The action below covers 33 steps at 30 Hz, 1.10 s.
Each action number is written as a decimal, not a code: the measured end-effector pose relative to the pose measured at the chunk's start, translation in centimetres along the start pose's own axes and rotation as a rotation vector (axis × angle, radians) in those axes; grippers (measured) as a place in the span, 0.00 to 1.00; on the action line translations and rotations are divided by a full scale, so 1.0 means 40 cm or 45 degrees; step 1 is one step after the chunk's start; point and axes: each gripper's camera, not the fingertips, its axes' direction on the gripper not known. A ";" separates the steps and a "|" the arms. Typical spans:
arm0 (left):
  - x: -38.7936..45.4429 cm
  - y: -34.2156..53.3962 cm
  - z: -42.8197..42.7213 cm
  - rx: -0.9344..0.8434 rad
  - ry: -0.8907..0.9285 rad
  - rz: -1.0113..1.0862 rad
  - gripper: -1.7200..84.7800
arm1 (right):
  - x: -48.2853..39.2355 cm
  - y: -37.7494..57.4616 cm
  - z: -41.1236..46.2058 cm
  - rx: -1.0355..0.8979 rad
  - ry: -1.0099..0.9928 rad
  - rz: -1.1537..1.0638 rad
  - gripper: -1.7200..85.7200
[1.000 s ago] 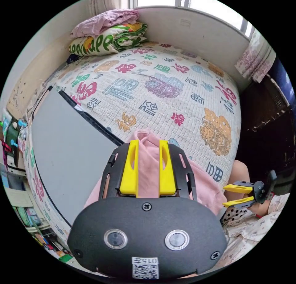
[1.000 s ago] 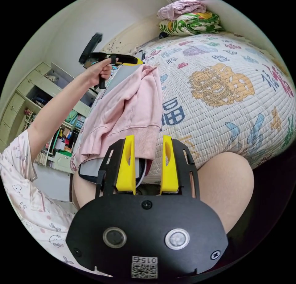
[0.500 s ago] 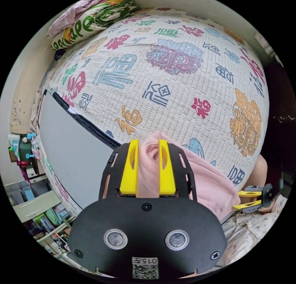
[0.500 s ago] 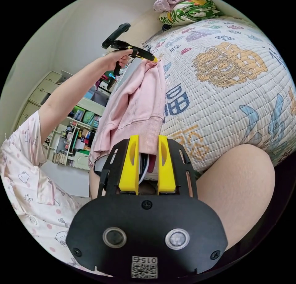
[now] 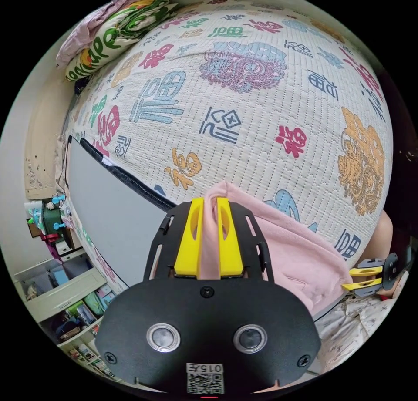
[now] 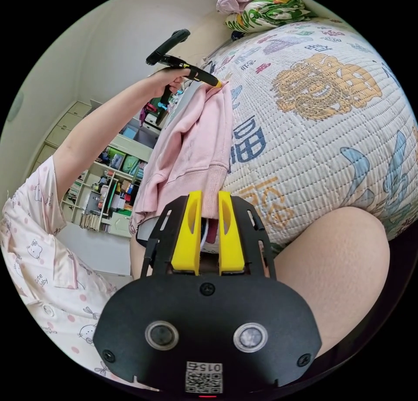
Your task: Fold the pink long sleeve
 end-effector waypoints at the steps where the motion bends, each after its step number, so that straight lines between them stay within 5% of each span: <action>1: 0.004 0.017 -0.001 0.033 -0.017 -0.036 0.06 | -0.012 0.011 0.003 0.008 0.030 -0.013 0.07; 8: -0.028 0.181 -0.008 0.282 0.080 -0.263 0.04 | -0.047 0.087 -0.049 0.167 0.067 -0.001 0.04; 19: 0.012 0.484 -0.036 0.871 0.447 -0.441 0.04 | -0.223 0.267 -0.205 0.527 0.511 -0.254 0.04; 23: 0.002 0.674 0.011 1.060 0.599 -0.491 0.04 | -0.339 0.352 -0.213 0.621 0.461 -0.437 0.04; 26: -0.016 0.900 0.138 1.186 0.679 -0.582 0.04 | -0.469 0.430 -0.105 0.548 0.322 -0.703 0.04; 33: 0.043 1.478 0.703 1.229 0.706 -0.938 0.04 | -0.656 0.598 0.476 -0.074 -0.079 -1.034 0.04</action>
